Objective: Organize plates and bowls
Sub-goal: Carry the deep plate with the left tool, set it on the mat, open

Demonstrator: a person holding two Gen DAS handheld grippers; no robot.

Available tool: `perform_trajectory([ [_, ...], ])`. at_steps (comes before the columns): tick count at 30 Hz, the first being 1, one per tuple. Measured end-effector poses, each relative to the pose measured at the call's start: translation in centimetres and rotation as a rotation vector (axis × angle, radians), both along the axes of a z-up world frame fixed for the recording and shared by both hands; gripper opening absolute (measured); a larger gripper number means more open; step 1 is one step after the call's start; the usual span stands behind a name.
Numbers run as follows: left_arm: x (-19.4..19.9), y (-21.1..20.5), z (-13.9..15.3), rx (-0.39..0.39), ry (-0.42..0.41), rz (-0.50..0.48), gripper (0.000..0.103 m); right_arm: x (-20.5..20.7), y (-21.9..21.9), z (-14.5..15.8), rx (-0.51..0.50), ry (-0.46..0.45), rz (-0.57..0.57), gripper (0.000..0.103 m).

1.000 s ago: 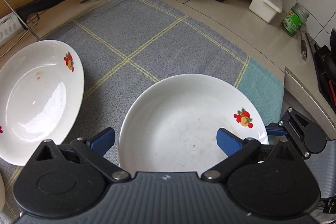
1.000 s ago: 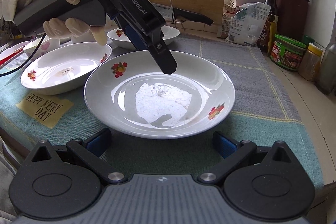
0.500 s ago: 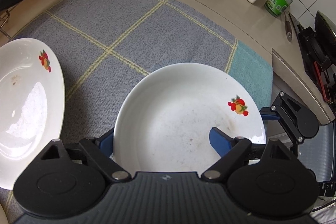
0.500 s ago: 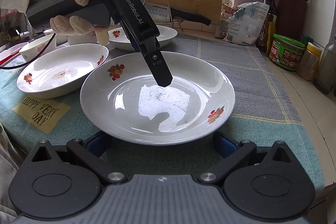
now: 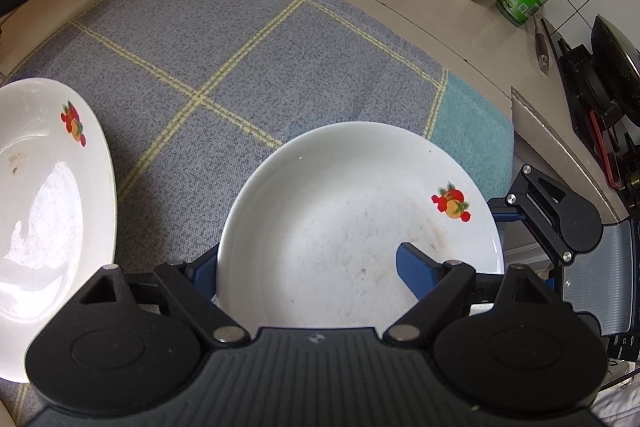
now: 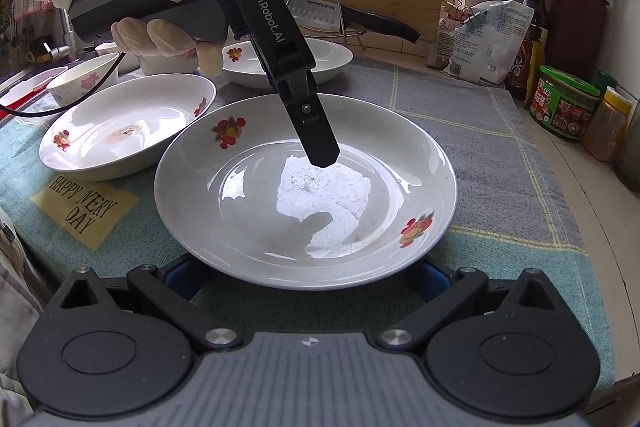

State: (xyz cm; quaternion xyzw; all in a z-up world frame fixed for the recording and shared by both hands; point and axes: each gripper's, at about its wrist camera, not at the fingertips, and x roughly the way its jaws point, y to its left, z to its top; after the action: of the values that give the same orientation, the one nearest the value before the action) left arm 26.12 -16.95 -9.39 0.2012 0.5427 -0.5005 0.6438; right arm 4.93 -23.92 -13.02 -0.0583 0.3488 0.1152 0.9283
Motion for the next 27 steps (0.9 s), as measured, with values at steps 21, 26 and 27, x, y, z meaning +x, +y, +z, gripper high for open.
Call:
perform_trajectory([
  [21,-0.5,-0.1,1.1,-0.020,-0.036,-0.028,0.084,0.1,0.3,1.0,-0.049,0.023,-0.004,0.103],
  [26,-0.3,-0.6,1.7,-0.040,-0.045,-0.026,0.084,0.3,-0.2,1.5,-0.065,0.018,-0.005,0.103],
  [27,-0.2,-0.8,1.8,-0.044,-0.047,-0.026,0.084,0.3,-0.4,1.6,-0.067,0.016,-0.005,0.103],
])
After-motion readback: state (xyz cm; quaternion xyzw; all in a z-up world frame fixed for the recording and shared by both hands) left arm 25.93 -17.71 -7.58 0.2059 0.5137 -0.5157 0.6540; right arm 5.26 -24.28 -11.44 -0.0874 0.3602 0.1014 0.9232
